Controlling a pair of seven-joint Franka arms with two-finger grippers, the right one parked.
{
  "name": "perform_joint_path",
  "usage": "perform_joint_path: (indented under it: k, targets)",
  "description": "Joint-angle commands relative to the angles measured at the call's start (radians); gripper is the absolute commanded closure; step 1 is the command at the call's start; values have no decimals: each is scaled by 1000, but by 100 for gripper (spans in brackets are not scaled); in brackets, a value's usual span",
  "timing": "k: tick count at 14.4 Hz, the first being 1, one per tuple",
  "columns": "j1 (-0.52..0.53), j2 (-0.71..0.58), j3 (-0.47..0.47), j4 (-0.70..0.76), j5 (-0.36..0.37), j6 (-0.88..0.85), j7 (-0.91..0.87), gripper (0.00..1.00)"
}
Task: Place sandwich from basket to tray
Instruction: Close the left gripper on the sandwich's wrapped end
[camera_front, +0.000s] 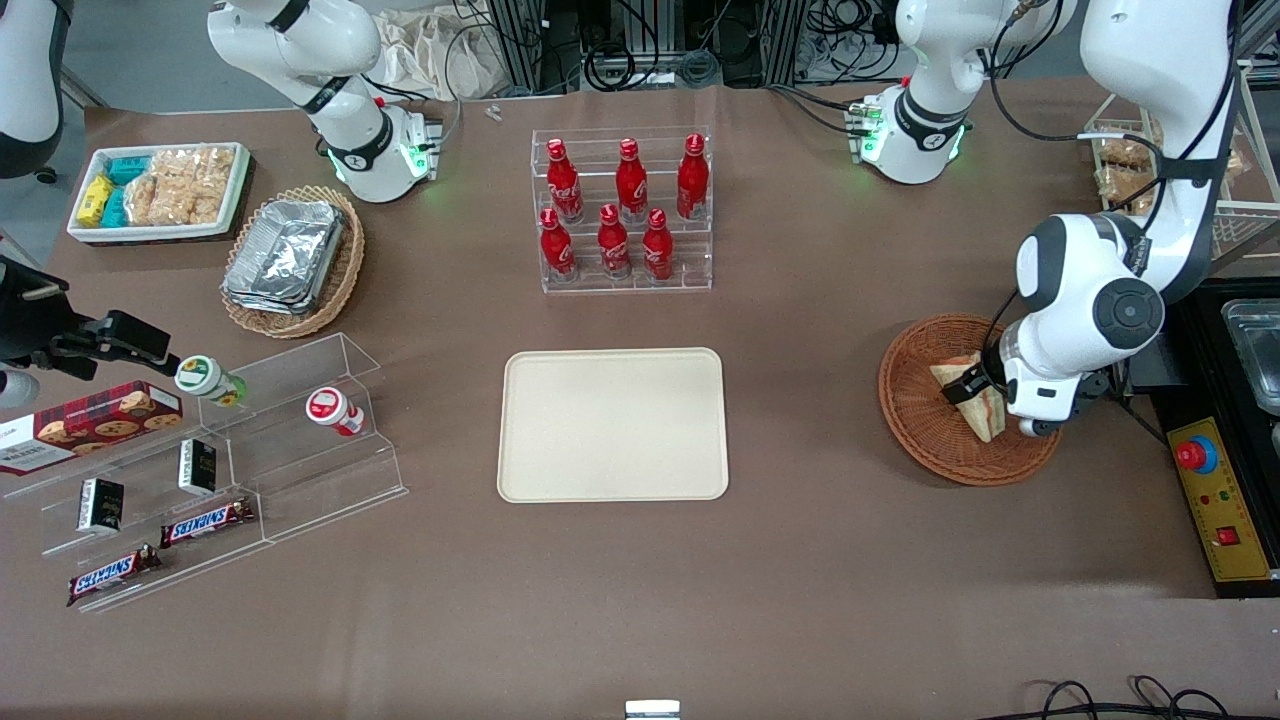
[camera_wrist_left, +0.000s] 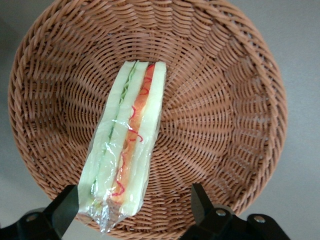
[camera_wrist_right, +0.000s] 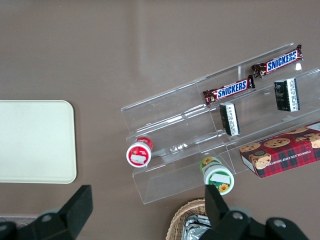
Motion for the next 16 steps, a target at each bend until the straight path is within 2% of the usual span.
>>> perform_joint_path:
  k: [1, 7, 11, 16]
  targets:
    - [4, -27, 1, -46, 45, 21, -22, 0]
    - [4, -24, 4, -17, 53, 9, -29, 0]
    - [4, -21, 4, 56, 53, -91, -28, 0]
    - [11, -17, 6, -48, 80, 15, -32, 0]
